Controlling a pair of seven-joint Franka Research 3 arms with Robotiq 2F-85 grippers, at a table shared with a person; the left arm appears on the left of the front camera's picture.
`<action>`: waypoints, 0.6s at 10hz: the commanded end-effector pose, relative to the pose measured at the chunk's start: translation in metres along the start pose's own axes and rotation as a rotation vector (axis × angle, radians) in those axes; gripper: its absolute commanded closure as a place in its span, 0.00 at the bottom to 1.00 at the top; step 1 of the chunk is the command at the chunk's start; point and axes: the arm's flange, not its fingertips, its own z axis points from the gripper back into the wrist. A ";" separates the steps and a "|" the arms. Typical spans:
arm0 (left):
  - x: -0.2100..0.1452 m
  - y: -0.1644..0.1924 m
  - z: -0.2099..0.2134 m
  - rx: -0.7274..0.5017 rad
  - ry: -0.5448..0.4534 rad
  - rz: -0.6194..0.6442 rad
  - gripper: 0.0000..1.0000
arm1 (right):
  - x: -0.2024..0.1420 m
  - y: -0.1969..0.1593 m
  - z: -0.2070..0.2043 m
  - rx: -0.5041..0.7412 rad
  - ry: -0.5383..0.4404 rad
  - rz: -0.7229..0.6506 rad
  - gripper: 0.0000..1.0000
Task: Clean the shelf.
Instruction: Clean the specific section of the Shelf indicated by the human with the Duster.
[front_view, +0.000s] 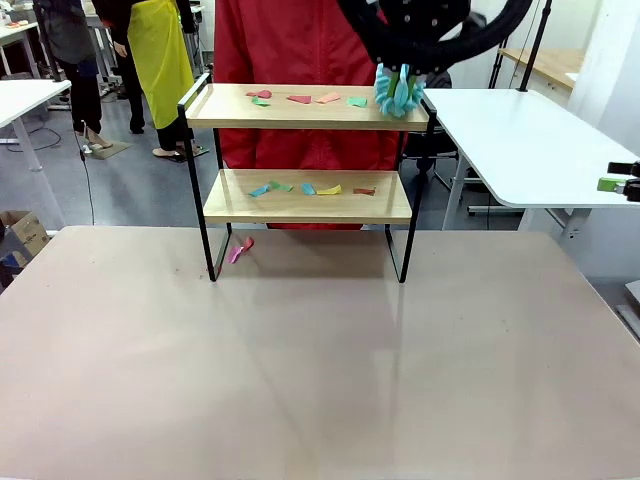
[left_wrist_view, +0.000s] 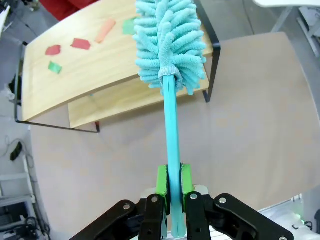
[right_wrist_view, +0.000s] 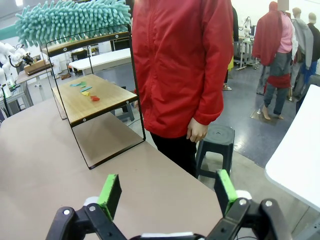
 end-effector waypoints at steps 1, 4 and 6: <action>-0.002 -0.001 -0.005 0.008 0.061 0.016 0.87 | 0.002 0.001 -0.001 -0.002 -0.001 0.003 0.00; -0.003 0.006 -0.017 0.004 0.116 -0.043 0.87 | 0.002 0.001 -0.001 -0.002 -0.001 0.003 0.00; -0.002 -0.002 -0.019 0.007 0.063 -0.001 0.87 | 0.002 0.001 -0.001 -0.002 -0.001 0.003 0.00</action>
